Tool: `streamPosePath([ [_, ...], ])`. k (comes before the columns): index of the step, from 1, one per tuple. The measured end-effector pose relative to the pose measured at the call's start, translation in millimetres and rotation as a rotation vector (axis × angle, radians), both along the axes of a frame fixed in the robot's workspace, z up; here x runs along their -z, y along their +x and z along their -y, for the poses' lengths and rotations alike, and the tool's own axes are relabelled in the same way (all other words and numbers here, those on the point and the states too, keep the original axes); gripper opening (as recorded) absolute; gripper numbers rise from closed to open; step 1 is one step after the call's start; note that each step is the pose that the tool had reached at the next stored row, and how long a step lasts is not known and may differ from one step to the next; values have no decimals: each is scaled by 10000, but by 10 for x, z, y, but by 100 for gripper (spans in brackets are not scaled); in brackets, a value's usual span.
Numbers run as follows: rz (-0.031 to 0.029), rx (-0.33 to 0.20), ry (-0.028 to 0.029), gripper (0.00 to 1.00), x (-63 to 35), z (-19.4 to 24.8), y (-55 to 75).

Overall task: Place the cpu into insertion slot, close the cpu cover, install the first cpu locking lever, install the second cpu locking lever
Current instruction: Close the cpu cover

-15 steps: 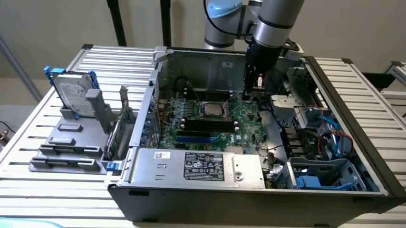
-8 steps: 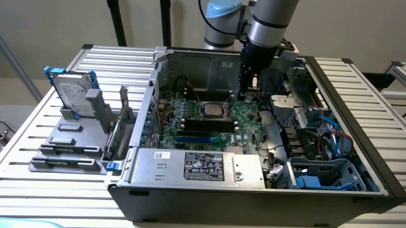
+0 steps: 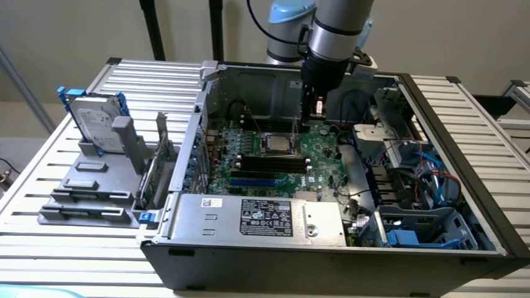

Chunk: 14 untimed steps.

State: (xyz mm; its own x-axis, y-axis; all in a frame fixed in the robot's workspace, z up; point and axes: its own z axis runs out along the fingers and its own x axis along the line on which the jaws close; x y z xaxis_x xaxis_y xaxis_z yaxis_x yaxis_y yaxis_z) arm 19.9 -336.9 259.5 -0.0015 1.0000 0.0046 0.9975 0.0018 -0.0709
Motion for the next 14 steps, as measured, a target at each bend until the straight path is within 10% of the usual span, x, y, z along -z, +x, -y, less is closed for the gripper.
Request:
streamPosePath([
  [10, -33, 0, 40, 11, 3, 11, -235],
  [14, -136, 0, 51, 11, 17, 12, -337],
])
